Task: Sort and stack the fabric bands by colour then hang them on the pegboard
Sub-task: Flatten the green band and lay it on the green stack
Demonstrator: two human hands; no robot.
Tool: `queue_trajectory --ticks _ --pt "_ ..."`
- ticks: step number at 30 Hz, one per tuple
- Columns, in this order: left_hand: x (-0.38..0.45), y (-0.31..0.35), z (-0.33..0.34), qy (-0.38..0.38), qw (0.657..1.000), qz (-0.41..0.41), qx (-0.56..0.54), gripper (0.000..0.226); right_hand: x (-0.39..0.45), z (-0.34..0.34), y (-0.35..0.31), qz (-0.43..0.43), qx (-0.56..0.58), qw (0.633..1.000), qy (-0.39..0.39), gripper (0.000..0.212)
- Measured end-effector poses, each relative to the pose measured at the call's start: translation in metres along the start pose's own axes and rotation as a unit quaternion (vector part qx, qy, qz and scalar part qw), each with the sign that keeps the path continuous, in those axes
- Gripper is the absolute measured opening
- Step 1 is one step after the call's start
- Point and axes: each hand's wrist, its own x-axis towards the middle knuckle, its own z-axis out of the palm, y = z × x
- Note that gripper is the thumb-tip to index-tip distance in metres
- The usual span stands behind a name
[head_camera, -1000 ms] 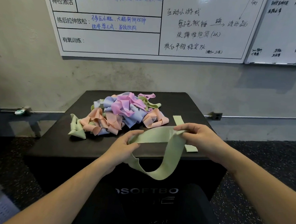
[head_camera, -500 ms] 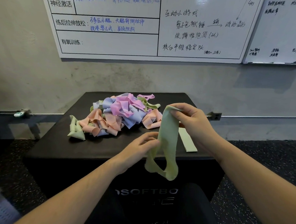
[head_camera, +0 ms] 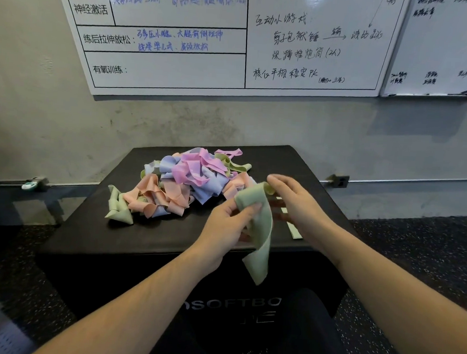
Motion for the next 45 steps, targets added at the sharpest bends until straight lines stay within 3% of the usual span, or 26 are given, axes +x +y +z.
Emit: queue_trajectory --ticks 6,9,11,13,16,18,21,24,27,32,34,38,40,43,45 --pt "0.010 0.005 -0.002 0.071 0.988 -0.013 -0.137 0.022 -0.022 -0.004 0.032 0.114 0.054 0.980 -0.153 0.035" --pt "0.010 0.006 -0.003 0.081 0.974 -0.048 -0.207 0.023 -0.019 -0.008 0.055 0.130 0.051 0.977 -0.163 0.022" --pt "0.010 0.006 -0.002 0.090 0.971 -0.052 -0.217 0.017 -0.018 -0.007 0.064 0.130 0.057 0.975 -0.172 0.025" --pt "0.010 0.007 -0.001 0.111 0.972 -0.038 -0.206 0.008 -0.017 -0.004 0.067 0.126 0.051 0.981 -0.136 0.031" --pt "0.012 0.007 -0.001 0.146 0.975 -0.005 -0.169 0.004 -0.013 -0.001 0.072 0.106 -0.025 0.994 0.000 0.032" --pt "0.014 0.005 -0.001 0.160 0.976 0.014 -0.145 0.005 -0.013 -0.004 0.073 0.111 -0.056 0.991 0.043 0.031" --pt "0.015 0.003 -0.002 0.176 0.979 0.030 -0.097 0.007 -0.012 -0.012 0.078 0.157 -0.054 0.986 0.021 0.035" --pt "0.016 0.003 -0.003 0.195 0.979 0.016 -0.053 0.008 -0.011 -0.016 0.083 0.162 0.068 0.984 0.009 0.021" --pt "0.020 -0.001 -0.005 0.204 0.973 -0.034 -0.099 0.012 -0.013 -0.019 0.085 0.129 0.201 0.971 -0.029 0.015" --pt "0.043 -0.004 -0.014 0.244 0.958 -0.079 -0.128 0.004 -0.013 -0.021 0.087 0.102 0.228 0.960 -0.129 0.039" --pt "0.050 -0.004 -0.011 0.238 0.962 -0.078 -0.111 0.009 -0.009 -0.022 0.089 0.090 0.267 0.950 -0.133 0.041" --pt "0.069 -0.012 -0.006 0.227 0.968 -0.074 -0.081 0.018 0.000 -0.027 0.090 0.090 0.375 0.918 -0.092 0.020" --pt "0.080 -0.018 -0.004 0.216 0.971 -0.072 -0.071 0.020 0.006 -0.028 0.092 0.091 0.358 0.925 -0.083 0.027" --pt "0.097 -0.026 0.001 0.212 0.972 -0.081 -0.058 0.025 0.017 -0.032 0.108 0.097 0.213 0.971 -0.052 0.033" --pt "0.110 -0.031 0.003 0.194 0.974 -0.104 -0.048 0.026 0.025 -0.041 0.119 0.093 0.173 0.981 -0.014 0.038"
